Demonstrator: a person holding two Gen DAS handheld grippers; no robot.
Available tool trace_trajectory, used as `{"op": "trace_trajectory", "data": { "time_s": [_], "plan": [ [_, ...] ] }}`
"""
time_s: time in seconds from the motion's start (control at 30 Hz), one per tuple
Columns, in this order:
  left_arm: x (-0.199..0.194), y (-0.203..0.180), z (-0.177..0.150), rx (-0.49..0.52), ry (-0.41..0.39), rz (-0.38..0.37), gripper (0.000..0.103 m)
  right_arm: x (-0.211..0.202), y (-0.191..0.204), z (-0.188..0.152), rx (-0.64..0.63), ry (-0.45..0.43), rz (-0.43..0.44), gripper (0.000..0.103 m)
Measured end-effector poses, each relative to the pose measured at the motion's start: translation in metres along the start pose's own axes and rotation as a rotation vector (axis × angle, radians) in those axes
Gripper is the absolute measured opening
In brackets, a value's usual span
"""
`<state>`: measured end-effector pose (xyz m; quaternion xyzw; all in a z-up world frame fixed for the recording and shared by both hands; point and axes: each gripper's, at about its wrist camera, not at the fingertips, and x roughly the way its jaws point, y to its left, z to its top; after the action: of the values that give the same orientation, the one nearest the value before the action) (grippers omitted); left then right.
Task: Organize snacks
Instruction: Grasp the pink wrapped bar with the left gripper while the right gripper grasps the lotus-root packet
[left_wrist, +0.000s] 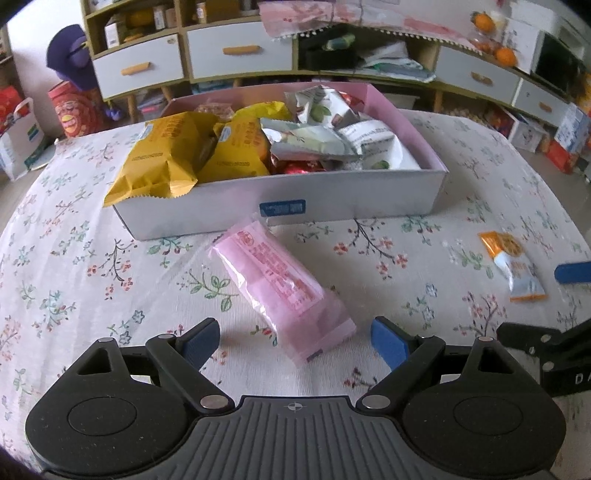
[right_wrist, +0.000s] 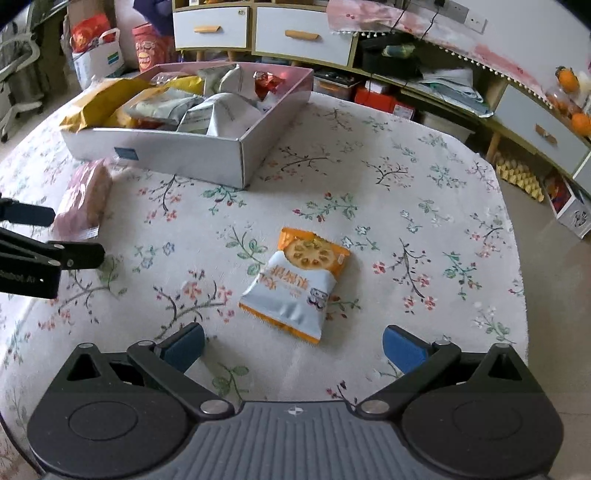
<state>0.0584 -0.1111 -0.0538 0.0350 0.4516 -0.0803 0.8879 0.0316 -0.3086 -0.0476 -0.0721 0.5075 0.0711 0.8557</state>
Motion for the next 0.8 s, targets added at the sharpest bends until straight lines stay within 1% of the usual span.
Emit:
{"op": "trace_trajectory", "data": {
  "time_s": [0.13,0.3,0.4,0.43,0.47,0.5,0.53,0.6,0.63,0.8],
  "plan": [
    [0.003,0.001,0.002,-0.023,-0.008,0.001,0.090,0.006,0.000,0.005,0.028,-0.004,0.017,0.082],
    [0.005,0.003,0.005,-0.019,-0.018,-0.003,0.089,0.011,-0.002,0.010,0.064,-0.014,0.026,0.082],
    [0.004,0.004,0.006,-0.014,-0.021,-0.020,0.081,0.013,-0.001,0.012,0.069,-0.027,0.020,0.078],
    [0.004,0.004,0.006,-0.010,-0.022,-0.024,0.076,0.014,-0.001,0.013,0.069,-0.033,0.018,0.078],
    [0.003,0.004,0.007,-0.006,-0.024,-0.028,0.074,0.014,0.000,0.014,0.069,-0.039,0.017,0.076],
    [0.003,0.004,0.007,-0.002,-0.025,-0.034,0.070,0.015,0.000,0.015,0.068,-0.045,0.019,0.072],
    [0.002,0.004,0.007,0.000,-0.025,-0.039,0.067,0.014,0.000,0.016,0.067,-0.052,0.026,0.069],
    [0.002,0.005,0.007,0.000,-0.025,-0.042,0.064,0.014,0.001,0.018,0.064,-0.062,0.033,0.061],
    [0.002,0.006,0.008,-0.001,-0.026,-0.045,0.062,0.014,0.003,0.019,0.059,-0.067,0.034,0.059],
    [0.001,0.009,0.008,-0.001,-0.021,-0.058,0.057,0.011,0.007,0.020,0.048,-0.086,0.051,0.042]
  ]
}}
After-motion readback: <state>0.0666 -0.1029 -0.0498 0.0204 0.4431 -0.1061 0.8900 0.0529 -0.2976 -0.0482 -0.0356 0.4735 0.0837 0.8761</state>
